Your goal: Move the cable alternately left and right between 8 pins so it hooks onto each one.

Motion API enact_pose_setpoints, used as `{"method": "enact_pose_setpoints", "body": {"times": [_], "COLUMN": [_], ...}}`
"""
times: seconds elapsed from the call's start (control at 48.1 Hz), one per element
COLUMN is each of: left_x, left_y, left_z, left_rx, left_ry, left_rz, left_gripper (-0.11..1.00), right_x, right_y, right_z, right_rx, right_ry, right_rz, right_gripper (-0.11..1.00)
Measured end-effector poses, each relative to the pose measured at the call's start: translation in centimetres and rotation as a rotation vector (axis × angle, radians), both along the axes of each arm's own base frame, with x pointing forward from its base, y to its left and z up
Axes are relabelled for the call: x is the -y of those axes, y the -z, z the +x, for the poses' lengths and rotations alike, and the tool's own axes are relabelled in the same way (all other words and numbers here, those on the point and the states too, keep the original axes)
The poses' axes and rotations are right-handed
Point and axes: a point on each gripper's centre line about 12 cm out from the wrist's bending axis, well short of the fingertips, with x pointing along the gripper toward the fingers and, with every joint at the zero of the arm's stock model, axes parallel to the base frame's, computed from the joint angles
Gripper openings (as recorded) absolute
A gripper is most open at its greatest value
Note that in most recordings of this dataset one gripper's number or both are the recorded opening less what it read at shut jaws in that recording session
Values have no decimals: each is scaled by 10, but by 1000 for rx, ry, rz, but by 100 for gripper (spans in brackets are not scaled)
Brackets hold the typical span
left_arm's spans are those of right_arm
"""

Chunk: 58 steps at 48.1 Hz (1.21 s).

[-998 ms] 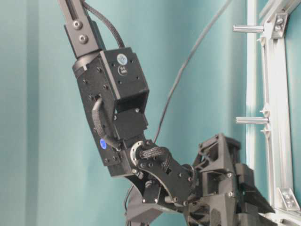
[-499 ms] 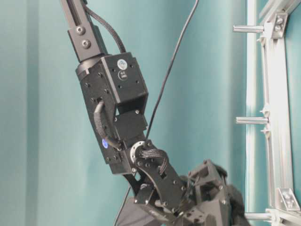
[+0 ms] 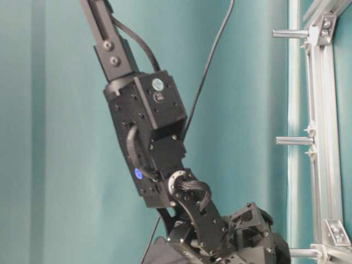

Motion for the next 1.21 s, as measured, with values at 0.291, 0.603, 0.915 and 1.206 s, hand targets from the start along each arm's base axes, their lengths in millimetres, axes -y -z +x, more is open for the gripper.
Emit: {"method": "enact_pose_setpoints", "body": {"times": [0.291, 0.603, 0.915, 1.206], "left_x": [0, 0, 0, 0], "left_y": [0, 1, 0, 0], "left_z": [0, 0, 0, 0], "left_rx": [0, -2, 0, 0], "left_ry": [1, 2, 1, 2], "left_rz": [-1, -2, -1, 0], "left_gripper": [81, 81, 81, 81], "right_x": [63, 91, 111, 130], "right_y": [-9, -14, -5, -2], "right_z": [-3, -4, -2, -13], "right_rx": [40, 96, 80, 67], "right_ry": [96, 113, 164, 311], "right_rz": [-3, 1, 0, 76], "right_gripper": [18, 18, 18, 18]}}
